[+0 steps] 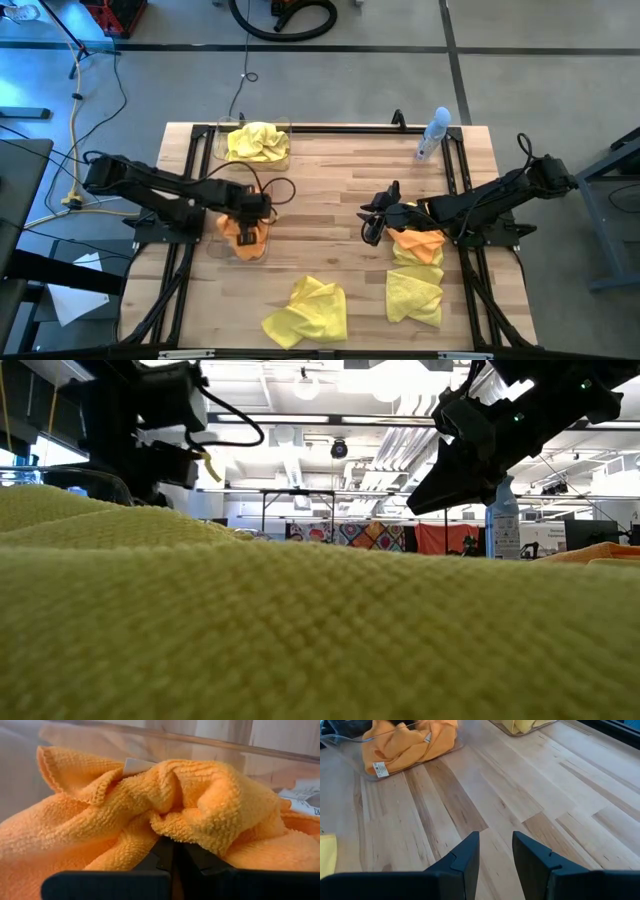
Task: Sort microfiber towel by color & place in baskets
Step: Put the orange microfiber towel into the bottom transparent bin
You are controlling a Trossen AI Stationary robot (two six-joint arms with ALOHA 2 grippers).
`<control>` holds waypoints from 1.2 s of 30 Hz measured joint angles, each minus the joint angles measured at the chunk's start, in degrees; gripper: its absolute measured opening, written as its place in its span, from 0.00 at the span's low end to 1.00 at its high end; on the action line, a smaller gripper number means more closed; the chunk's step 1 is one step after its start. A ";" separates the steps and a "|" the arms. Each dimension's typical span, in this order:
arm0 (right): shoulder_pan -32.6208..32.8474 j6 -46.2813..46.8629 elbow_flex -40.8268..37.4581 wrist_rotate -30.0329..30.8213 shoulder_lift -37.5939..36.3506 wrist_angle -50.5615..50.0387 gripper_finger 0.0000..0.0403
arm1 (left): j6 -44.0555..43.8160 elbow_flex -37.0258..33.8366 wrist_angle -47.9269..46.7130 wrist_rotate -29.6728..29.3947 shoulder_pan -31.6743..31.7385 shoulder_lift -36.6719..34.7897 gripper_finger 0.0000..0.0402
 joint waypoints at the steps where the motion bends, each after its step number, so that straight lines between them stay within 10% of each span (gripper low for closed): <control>1: 0.00 -0.01 0.00 0.01 0.00 0.00 0.27 | -0.04 0.00 0.09 0.04 0.51 -0.01 0.00; 20: 0.00 -1.26 0.00 -0.09 0.00 0.00 0.27 | -6.65 2.47 -2.78 0.12 2.19 0.05 0.33; 36: 0.00 -1.26 0.00 -0.11 0.00 0.00 0.27 | -4.05 19.97 -25.45 -1.40 2.16 0.03 0.33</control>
